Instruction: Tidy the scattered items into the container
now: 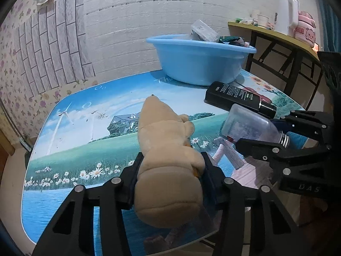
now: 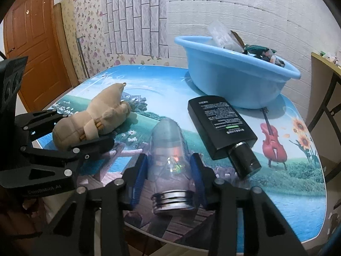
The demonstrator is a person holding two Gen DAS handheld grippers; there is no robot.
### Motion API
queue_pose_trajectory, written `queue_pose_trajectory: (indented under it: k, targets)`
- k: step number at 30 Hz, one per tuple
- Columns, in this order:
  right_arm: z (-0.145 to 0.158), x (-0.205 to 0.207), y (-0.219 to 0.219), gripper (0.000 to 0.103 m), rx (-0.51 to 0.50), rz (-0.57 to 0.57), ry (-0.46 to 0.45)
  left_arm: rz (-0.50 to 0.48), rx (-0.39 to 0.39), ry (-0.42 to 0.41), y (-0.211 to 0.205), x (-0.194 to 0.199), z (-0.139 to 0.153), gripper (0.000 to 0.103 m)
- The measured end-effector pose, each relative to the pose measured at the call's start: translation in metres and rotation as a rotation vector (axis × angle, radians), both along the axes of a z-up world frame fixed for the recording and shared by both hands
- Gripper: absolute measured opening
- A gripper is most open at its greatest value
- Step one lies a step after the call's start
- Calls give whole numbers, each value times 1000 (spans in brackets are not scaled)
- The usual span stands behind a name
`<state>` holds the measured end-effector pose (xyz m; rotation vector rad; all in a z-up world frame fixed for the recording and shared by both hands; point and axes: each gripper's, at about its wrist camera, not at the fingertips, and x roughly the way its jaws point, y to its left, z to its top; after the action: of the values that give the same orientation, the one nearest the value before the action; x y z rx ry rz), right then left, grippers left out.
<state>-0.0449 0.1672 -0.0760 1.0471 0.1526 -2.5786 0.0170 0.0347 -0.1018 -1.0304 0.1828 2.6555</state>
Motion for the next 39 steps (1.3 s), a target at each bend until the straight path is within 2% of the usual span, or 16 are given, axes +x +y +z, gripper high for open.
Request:
queue_pose_trajectory:
  k: [6, 10, 20, 29, 39]
  targets:
    - [0, -1, 1, 40, -8, -1, -2, -21, -15, 40, 6, 9, 8, 49]
    - [12, 3, 3, 40, -22, -8, 40, -14, -2, 49, 3, 11, 16, 49]
    - [49, 10, 13, 40, -76, -18, 133, 20, 105, 83, -13, 2, 51, 49]
    - [80, -14, 36, 39, -153, -77, 177, -19, 150, 159, 0, -26, 92, 49]
    - [107, -55, 61, 39, -211, -125, 248, -57, 155, 175, 31, -83, 111, 49]
